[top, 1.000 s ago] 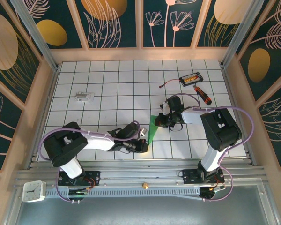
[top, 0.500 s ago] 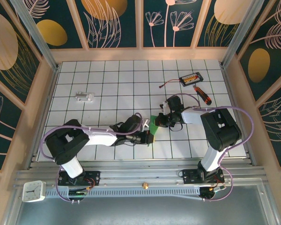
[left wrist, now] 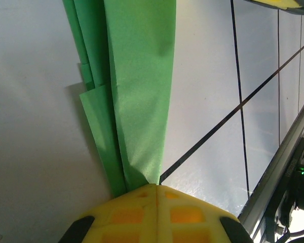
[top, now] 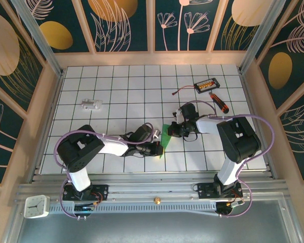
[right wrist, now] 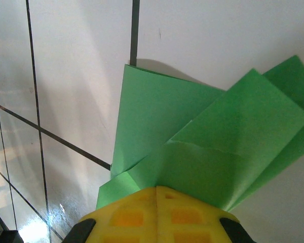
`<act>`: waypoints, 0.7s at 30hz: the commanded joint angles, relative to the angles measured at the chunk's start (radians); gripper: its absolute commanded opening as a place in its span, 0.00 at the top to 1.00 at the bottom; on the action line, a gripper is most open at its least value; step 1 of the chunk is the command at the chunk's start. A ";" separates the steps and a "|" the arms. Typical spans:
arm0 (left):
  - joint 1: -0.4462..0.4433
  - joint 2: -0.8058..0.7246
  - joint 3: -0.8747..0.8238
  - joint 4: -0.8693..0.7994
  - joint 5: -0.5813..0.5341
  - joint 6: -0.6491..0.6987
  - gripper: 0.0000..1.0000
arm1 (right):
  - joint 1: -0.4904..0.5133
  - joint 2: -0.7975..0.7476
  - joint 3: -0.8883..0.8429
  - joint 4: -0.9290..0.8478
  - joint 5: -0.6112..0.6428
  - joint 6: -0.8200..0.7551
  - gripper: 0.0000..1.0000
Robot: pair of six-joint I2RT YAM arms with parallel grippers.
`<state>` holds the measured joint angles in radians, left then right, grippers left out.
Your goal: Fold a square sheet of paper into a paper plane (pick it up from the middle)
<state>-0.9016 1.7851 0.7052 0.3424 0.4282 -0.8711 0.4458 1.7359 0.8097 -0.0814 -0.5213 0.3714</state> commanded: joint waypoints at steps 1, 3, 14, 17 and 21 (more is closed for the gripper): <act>-0.001 0.009 -0.031 -0.100 -0.048 0.035 1.00 | -0.014 0.024 0.013 -0.054 0.094 -0.020 1.00; -0.001 0.016 -0.039 -0.100 -0.048 0.034 1.00 | -0.015 -0.001 0.034 -0.059 0.077 -0.022 0.97; -0.002 0.035 -0.050 -0.112 -0.072 0.027 1.00 | 0.025 -0.220 -0.024 -0.005 -0.038 0.012 0.91; -0.002 0.039 -0.049 -0.115 -0.074 0.028 1.00 | 0.038 -0.279 -0.089 0.027 -0.037 0.029 0.91; -0.002 0.037 -0.045 -0.122 -0.077 0.030 1.00 | 0.064 -0.302 -0.154 0.081 -0.043 0.057 0.95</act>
<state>-0.9016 1.7847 0.6960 0.3561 0.4183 -0.8642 0.4908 1.4448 0.6956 -0.0425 -0.5491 0.4019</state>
